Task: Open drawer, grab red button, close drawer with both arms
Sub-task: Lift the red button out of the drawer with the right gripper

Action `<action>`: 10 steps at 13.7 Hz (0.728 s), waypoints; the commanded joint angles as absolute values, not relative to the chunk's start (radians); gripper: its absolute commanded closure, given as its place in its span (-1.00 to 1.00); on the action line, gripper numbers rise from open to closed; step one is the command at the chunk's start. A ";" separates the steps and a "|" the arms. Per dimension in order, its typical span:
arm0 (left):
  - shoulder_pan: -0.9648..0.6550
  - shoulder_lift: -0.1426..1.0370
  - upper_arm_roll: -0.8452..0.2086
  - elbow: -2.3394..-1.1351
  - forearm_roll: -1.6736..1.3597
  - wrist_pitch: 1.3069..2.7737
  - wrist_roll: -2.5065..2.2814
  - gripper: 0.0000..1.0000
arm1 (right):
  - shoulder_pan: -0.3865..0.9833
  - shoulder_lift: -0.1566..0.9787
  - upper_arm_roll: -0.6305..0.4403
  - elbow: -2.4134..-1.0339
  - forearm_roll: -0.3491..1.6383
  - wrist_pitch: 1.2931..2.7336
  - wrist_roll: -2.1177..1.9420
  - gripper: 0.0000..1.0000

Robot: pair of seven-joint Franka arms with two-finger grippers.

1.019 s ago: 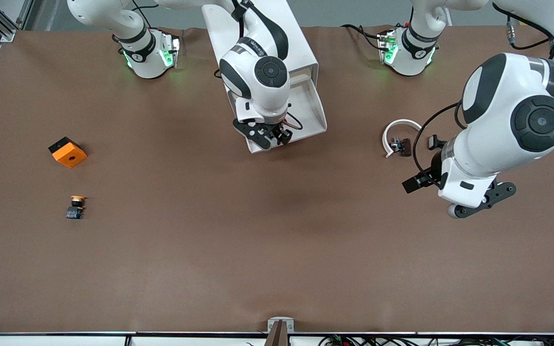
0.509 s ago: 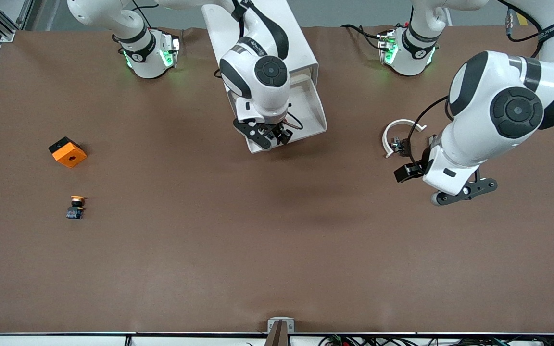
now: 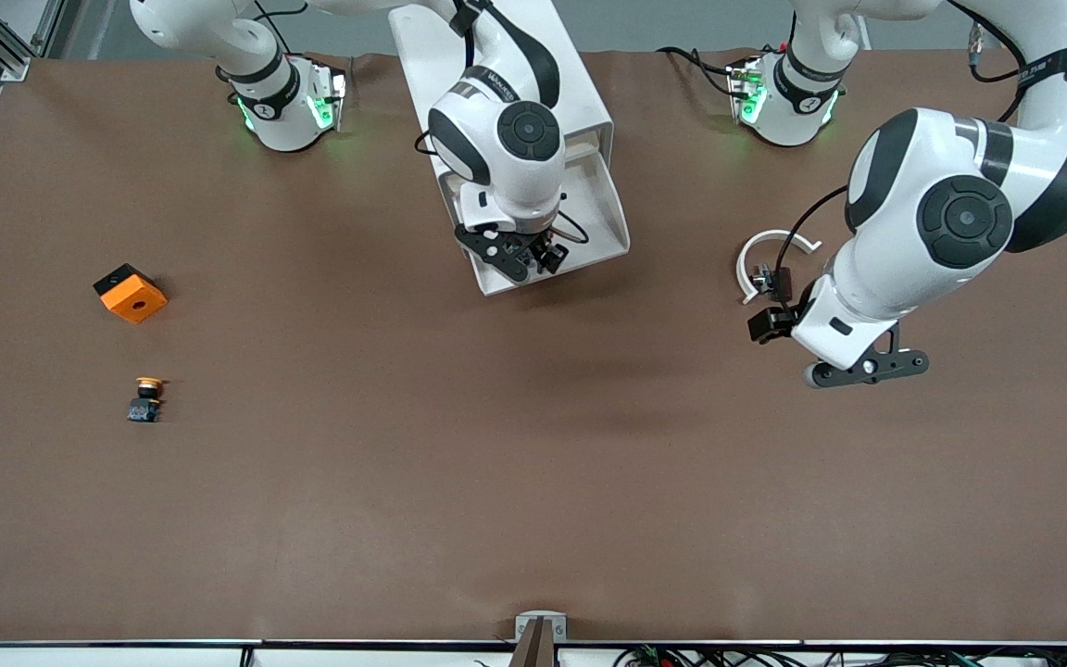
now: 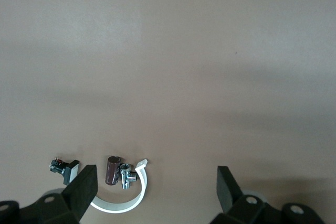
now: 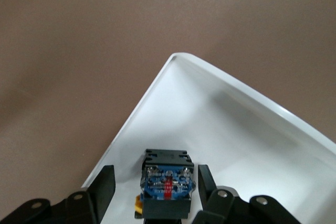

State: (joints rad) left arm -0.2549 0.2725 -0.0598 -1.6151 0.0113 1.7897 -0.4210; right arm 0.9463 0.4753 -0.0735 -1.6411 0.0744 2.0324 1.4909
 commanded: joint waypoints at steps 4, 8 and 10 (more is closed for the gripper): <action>-0.255 0.245 -0.118 -1.721 0.018 1.882 -0.400 -1.00 | 0.965 0.460 -0.083 -1.654 0.064 2.023 1.513 -0.32; -0.255 0.258 -0.159 -1.764 0.017 1.928 -0.397 -1.00 | 0.963 0.460 -0.084 -1.652 0.064 2.023 1.513 -0.16; -0.256 0.262 -0.167 -1.764 0.018 1.931 -0.397 -1.00 | 0.962 0.460 -0.084 -1.654 0.063 2.023 1.511 -0.07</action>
State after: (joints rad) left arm -0.2608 0.2729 -0.1565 -1.7466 0.0113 1.9136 -0.4138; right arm 0.9506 0.4753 -0.0762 -1.6412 0.0744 2.0288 1.4910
